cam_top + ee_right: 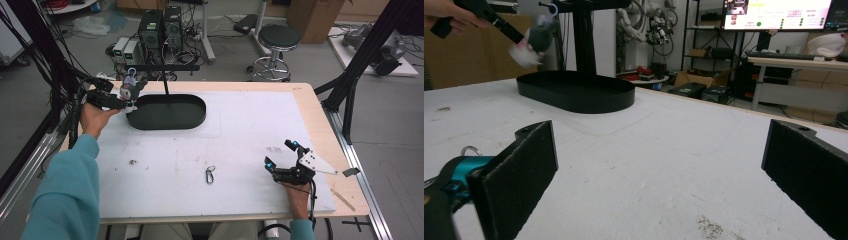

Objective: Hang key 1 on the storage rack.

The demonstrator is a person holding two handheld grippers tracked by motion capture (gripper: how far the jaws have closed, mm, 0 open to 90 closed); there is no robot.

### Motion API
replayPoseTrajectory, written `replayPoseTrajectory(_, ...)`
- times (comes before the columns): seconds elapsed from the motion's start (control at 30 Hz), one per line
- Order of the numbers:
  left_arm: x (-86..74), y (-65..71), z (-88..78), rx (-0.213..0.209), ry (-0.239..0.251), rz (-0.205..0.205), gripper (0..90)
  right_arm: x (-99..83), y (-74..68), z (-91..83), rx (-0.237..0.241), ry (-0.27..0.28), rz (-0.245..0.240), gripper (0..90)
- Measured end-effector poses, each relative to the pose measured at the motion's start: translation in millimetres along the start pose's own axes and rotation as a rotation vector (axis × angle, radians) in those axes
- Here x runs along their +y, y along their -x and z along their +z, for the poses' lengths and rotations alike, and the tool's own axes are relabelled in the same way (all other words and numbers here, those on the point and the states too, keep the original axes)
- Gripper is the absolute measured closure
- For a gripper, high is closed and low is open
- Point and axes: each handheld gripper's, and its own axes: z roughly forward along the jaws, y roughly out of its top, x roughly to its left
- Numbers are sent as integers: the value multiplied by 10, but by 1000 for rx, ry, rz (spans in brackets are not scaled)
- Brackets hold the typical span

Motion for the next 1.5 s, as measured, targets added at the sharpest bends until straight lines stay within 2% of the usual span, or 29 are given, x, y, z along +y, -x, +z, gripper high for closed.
replayPoseTrajectory(0.07, -5, -5, -9, 1, 27, 19, 205, 1, 1, 1, 1, 1, -2, 7)
replayPoseTrajectory(0.1, -13, -8, -17, -12, 50, 25, 124, 0, 2, 2, 1, 1, -4, 7)
replayPoseTrajectory(0.13, -23, -7, -28, -28, 77, 28, 81, 0, 0, 2, 1, 2, -3, 7)
replayPoseTrajectory(0.2, -46, -4, -67, -59, 148, 56, 65, 0, 1, 3, 0, 2, -2, 7)
replayPoseTrajectory(0.23, -59, 2, -91, -51, 184, 63, 50, 0, 2, 1, 1, 0, -3, 7)
replayPoseTrajectory(0.3, -82, 3, -135, -56, 251, 55, 17, 0, 1, 1, 0, -1, 0, 6)
replayPoseTrajectory(0.37, -109, 4, -188, -84, 296, 55, 17, 1, 1, 1, 1, -1, 6, 7)
replayPoseTrajectory(0.43, -130, 14, -246, -82, 314, 54, 17, 1, 1, 0, 0, -1, 7, 7)
replayPoseTrajectory(0.57, -206, 34, -341, -124, 379, 61, 17, 0, 1, 1, 0, 0, 9, 7)
replayPoseTrajectory(0.67, -284, 77, -404, -149, 437, 77, 17, 0, 1, 1, 0, -1, 9, 7)
replayPoseTrajectory(0.8, -371, 178, -486, -184, 487, 85, 17, 0, 0, 2, -1, 1, 8, 7)
replayPoseTrajectory(1.03, -573, 446, -730, -233, 612, 169, 17, 1, -3, 1, -3, -5, 8, 7)
replayPoseTrajectory(1.13, -690, 510, -792, -269, 644, 139, 17, 0, -3, 1, -4, -3, 5, 7)
replayPoseTrajectory(1.27, -845, 550, -867, -284, 659, 144, 17, 1, -4, 0, -5, -5, 1, 7)
replayPoseTrajectory(1.5, -1138, 624, -977, -291, 734, 143, 17, 0, -1, 2, -9, -1, 5, 7)
